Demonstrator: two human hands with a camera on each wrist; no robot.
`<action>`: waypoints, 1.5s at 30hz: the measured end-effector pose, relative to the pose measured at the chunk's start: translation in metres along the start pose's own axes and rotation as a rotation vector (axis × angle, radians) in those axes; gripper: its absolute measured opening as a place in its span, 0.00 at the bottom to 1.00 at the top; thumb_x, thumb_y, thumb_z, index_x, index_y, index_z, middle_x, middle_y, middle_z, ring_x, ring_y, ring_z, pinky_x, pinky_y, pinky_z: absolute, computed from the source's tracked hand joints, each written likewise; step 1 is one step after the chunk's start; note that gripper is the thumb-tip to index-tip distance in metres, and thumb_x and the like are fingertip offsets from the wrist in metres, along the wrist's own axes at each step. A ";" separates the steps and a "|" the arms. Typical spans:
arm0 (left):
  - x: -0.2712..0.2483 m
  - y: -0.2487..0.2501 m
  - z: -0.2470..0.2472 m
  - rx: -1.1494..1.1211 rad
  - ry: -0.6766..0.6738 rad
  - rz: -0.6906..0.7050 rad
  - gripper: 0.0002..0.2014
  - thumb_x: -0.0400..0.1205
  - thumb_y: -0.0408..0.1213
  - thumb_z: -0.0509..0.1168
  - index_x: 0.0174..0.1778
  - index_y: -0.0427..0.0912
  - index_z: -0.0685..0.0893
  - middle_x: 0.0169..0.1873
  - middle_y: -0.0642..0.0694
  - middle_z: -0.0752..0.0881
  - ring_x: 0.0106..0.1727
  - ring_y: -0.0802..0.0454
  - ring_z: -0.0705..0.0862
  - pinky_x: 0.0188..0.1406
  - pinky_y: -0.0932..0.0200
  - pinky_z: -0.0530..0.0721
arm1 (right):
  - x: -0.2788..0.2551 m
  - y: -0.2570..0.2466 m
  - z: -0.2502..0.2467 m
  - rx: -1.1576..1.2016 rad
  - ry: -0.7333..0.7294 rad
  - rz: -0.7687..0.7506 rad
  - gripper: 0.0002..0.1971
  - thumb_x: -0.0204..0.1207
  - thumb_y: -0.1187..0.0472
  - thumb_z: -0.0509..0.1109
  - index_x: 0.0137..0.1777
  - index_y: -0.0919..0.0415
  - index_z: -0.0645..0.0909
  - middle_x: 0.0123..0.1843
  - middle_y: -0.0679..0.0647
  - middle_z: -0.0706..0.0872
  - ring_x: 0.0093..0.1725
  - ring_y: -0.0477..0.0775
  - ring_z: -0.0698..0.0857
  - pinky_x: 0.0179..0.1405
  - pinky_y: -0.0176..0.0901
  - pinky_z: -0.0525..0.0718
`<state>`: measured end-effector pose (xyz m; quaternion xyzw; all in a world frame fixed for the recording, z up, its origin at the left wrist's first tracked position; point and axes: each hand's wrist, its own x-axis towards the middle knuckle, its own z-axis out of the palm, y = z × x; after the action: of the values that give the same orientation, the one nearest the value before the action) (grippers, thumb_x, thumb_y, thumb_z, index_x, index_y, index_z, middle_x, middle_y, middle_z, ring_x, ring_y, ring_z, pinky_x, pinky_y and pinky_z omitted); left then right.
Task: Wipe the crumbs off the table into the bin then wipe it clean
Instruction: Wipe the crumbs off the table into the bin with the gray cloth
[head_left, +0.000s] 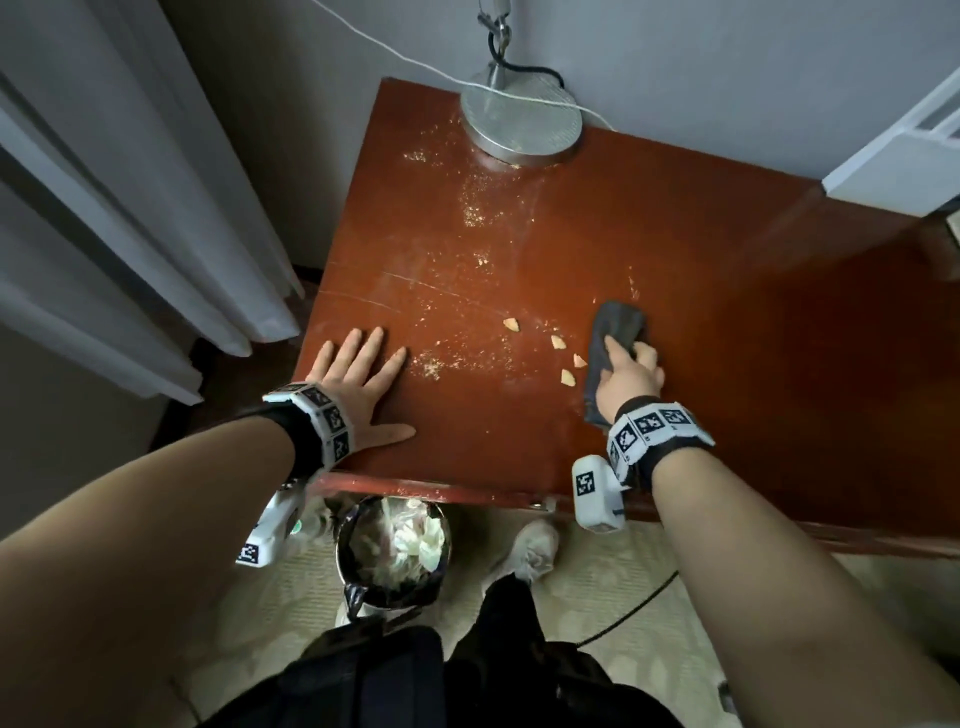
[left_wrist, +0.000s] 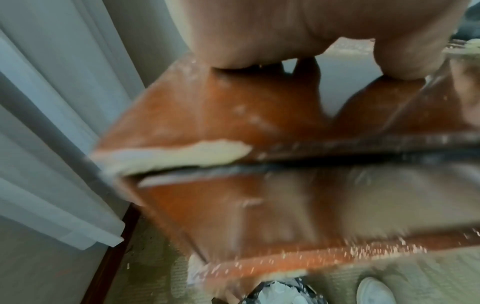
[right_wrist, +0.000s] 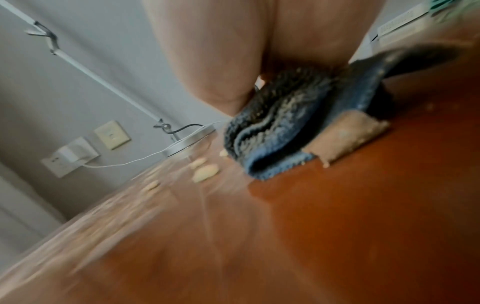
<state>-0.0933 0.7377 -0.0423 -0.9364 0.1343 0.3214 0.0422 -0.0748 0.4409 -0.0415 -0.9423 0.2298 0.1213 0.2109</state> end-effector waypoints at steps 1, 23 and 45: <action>-0.005 -0.005 0.004 0.015 -0.007 0.009 0.49 0.74 0.73 0.49 0.78 0.55 0.27 0.78 0.45 0.25 0.80 0.44 0.29 0.78 0.44 0.33 | -0.011 -0.009 0.010 0.004 -0.004 -0.017 0.25 0.83 0.67 0.54 0.78 0.48 0.65 0.80 0.54 0.56 0.76 0.63 0.59 0.76 0.55 0.62; -0.004 -0.013 0.007 0.026 -0.118 0.037 0.67 0.56 0.82 0.59 0.74 0.56 0.20 0.74 0.45 0.18 0.76 0.40 0.21 0.76 0.35 0.29 | 0.100 -0.005 -0.044 0.214 0.070 0.261 0.20 0.85 0.56 0.56 0.76 0.55 0.70 0.75 0.54 0.74 0.72 0.59 0.74 0.65 0.42 0.72; -0.004 -0.011 0.004 0.037 -0.127 0.015 0.67 0.55 0.82 0.59 0.73 0.57 0.18 0.74 0.46 0.19 0.76 0.40 0.21 0.74 0.35 0.28 | 0.050 -0.027 -0.025 -0.077 0.035 -0.072 0.22 0.81 0.68 0.57 0.75 0.54 0.70 0.76 0.59 0.64 0.73 0.65 0.68 0.75 0.52 0.67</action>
<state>-0.0951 0.7499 -0.0429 -0.9122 0.1441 0.3779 0.0656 -0.0150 0.4324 -0.0268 -0.9594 0.1946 0.1057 0.1746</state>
